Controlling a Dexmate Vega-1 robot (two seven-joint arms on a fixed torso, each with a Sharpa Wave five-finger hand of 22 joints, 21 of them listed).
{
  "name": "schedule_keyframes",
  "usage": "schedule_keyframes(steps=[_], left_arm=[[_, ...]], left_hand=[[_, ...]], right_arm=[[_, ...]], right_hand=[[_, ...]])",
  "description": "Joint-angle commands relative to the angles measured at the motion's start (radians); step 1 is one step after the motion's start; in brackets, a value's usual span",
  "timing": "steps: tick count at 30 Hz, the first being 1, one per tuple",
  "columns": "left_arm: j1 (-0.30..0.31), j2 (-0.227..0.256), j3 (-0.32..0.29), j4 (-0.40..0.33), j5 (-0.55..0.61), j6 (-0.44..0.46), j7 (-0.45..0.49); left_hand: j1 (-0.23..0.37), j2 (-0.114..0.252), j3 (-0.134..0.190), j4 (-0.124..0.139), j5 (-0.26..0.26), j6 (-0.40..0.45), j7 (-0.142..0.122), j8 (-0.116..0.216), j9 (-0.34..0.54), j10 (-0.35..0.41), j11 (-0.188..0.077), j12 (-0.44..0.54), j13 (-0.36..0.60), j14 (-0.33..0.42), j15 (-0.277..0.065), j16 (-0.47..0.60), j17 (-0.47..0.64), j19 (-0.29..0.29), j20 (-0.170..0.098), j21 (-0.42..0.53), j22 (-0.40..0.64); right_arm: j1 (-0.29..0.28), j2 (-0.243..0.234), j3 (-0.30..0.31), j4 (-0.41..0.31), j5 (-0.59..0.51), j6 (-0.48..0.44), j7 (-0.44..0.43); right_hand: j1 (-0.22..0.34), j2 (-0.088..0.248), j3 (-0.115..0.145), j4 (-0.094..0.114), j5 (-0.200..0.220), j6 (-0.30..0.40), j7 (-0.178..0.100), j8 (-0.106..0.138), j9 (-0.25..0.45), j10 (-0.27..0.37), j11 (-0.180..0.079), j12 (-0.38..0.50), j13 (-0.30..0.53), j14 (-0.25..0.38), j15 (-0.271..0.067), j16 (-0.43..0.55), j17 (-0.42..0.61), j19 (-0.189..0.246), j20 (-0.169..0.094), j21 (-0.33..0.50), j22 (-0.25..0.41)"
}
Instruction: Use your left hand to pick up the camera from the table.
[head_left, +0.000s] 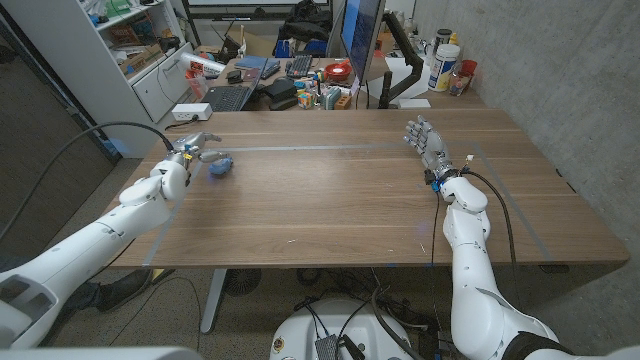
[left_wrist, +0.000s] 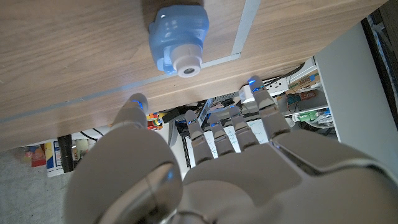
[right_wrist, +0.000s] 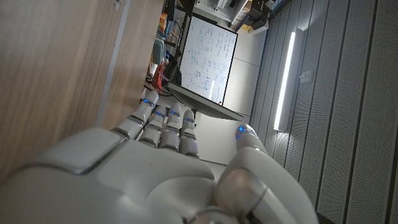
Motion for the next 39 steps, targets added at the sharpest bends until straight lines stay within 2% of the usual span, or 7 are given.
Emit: schedule_keyframes(steps=[1, 21, 39], left_arm=[[-0.004, -0.01, 0.011, 0.015, -0.009, -0.004, -0.001], [-0.009, -0.015, 0.027, 0.034, -0.015, -0.008, -0.006], [-0.08, -0.03, 0.083, 0.084, 0.015, -0.016, -0.063]], left_hand=[[0.008, 0.004, -0.004, 0.002, 0.003, 0.01, -0.005, -0.003, 0.001, 0.008, 0.004, 0.009, 0.002, 0.012, 0.0, 0.009, 0.002, 0.009, -0.001, -0.002, 0.002], [0.011, 0.005, -0.006, 0.002, 0.002, 0.01, -0.006, -0.006, 0.001, 0.01, 0.002, 0.009, 0.002, 0.021, -0.002, 0.011, 0.002, 0.013, -0.001, -0.002, 0.002], [0.016, 0.007, -0.007, 0.001, 0.002, 0.011, -0.006, -0.008, 0.001, 0.012, 0.001, 0.01, 0.002, 0.026, -0.002, 0.011, 0.002, 0.016, -0.001, -0.003, 0.003]], right_arm=[[0.002, -0.004, -0.004, 0.002, -0.006, -0.004, -0.003], [0.0, -0.005, -0.004, 0.007, -0.009, -0.005, -0.006], [0.003, -0.006, 0.003, 0.018, -0.01, -0.005, -0.013]], right_hand=[[-0.001, 0.005, 0.0, -0.005, 0.007, 0.004, -0.003, 0.001, 0.005, 0.01, 0.002, 0.0, 0.003, 0.009, -0.001, -0.004, 0.002, 0.003, 0.0, -0.003, 0.002], [-0.002, 0.006, -0.001, -0.006, 0.007, 0.004, -0.005, 0.001, 0.005, 0.01, 0.002, 0.0, 0.003, 0.012, -0.002, -0.003, 0.002, 0.008, 0.002, -0.01, 0.002], [-0.001, 0.007, -0.002, -0.007, 0.007, 0.005, -0.004, 0.001, 0.005, 0.01, 0.003, -0.001, 0.003, 0.012, -0.003, -0.004, 0.002, 0.011, 0.002, -0.018, 0.002]])
